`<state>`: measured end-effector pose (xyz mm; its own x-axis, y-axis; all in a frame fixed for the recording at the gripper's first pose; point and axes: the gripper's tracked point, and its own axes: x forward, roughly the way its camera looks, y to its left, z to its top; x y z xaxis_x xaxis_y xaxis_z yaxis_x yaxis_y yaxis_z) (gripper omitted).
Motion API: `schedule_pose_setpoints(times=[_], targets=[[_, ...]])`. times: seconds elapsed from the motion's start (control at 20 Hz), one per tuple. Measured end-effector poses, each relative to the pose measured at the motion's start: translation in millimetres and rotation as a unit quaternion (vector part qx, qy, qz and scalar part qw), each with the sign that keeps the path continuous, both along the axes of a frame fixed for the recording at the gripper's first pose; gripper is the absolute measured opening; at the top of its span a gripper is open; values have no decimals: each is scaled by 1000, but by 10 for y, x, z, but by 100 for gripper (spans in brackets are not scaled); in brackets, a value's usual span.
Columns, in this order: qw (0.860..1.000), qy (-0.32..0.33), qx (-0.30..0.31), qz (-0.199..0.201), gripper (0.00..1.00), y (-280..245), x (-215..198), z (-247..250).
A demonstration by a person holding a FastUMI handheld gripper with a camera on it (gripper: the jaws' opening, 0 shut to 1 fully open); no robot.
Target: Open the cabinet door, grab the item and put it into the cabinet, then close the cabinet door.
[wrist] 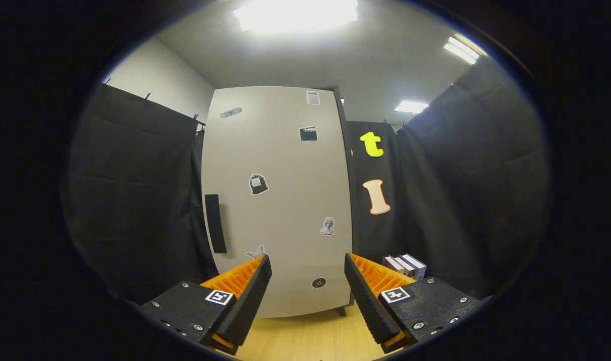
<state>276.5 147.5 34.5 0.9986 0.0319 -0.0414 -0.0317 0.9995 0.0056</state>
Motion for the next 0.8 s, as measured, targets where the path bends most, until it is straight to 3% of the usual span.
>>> schedule_pose_setpoints(times=[0.35, 0.8], targets=[[999, 1, -5, -38, 91, -383, -238, -41], [999, -10, 1, -47, 91, -468, -247, -22]])
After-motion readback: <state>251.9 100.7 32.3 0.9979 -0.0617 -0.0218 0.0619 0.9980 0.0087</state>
